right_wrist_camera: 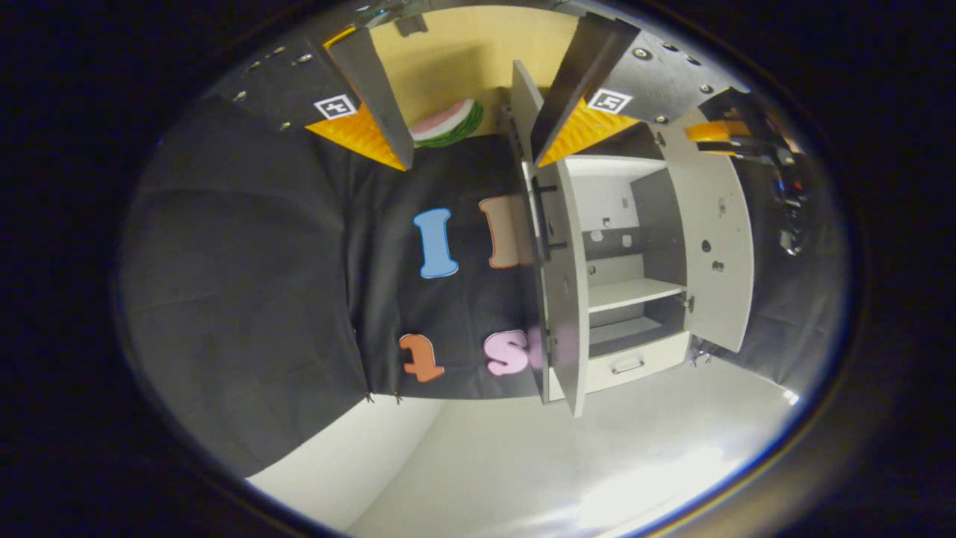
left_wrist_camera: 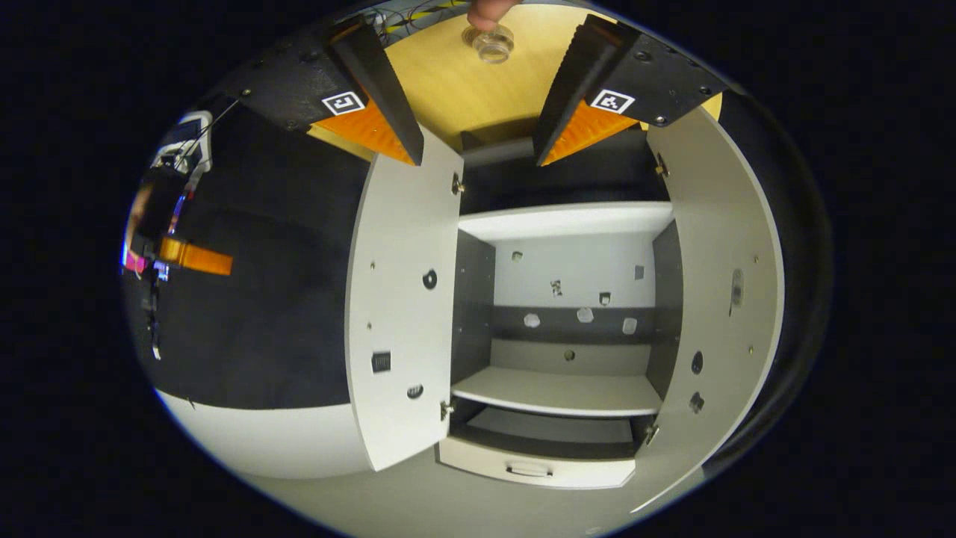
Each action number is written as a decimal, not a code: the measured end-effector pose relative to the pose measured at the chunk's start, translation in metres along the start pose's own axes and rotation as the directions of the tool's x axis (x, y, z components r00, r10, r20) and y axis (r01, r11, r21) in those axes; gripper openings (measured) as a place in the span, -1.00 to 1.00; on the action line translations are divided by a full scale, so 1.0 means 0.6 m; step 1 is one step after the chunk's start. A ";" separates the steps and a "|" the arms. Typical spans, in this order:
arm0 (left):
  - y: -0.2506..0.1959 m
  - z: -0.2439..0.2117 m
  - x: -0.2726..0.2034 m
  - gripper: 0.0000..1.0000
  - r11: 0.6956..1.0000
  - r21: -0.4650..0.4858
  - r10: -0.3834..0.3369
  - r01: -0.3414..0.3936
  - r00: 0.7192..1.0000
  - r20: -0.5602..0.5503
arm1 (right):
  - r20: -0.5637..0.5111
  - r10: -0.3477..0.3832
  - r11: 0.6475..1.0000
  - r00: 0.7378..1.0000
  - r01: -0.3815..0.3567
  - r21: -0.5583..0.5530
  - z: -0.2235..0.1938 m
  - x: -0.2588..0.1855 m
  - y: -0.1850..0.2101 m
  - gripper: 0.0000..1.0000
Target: Grasp the bottle in the cabinet with the left hand and place it on the coaster, then close the right door with the right hand and the left door with the left hand.
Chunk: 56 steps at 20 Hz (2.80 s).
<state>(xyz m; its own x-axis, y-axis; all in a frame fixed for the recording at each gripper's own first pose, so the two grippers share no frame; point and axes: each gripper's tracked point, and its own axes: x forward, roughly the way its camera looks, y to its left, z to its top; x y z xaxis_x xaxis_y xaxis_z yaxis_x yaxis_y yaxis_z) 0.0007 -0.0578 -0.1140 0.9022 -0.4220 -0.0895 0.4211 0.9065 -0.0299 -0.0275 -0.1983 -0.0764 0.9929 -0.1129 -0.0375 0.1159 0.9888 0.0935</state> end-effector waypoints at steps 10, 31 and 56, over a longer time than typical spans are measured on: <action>0.093 0.167 -0.036 0.87 0.996 0.017 0.082 -0.084 0.991 0.109 | -0.014 -0.157 0.987 0.988 0.157 0.036 0.110 0.242 -0.098 0.92; 0.177 0.166 -0.059 0.87 0.982 -0.008 0.187 -0.187 0.979 0.079 | -0.067 0.253 0.960 0.965 -0.259 -0.104 0.066 0.335 0.167 0.77; 0.220 0.162 -0.084 0.87 0.972 0.052 0.223 -0.229 0.970 0.100 | -0.086 0.259 0.958 0.962 -0.267 -0.100 0.063 0.340 0.171 0.72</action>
<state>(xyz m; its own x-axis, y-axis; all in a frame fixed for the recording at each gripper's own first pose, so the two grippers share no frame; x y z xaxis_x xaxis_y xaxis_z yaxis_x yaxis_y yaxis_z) 0.0198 0.0824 -0.0165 0.9781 -0.2079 0.0060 0.2075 0.9773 0.0435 0.1878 -0.1238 -0.0370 0.9829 0.1562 -0.0973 -0.1569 0.9876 0.0005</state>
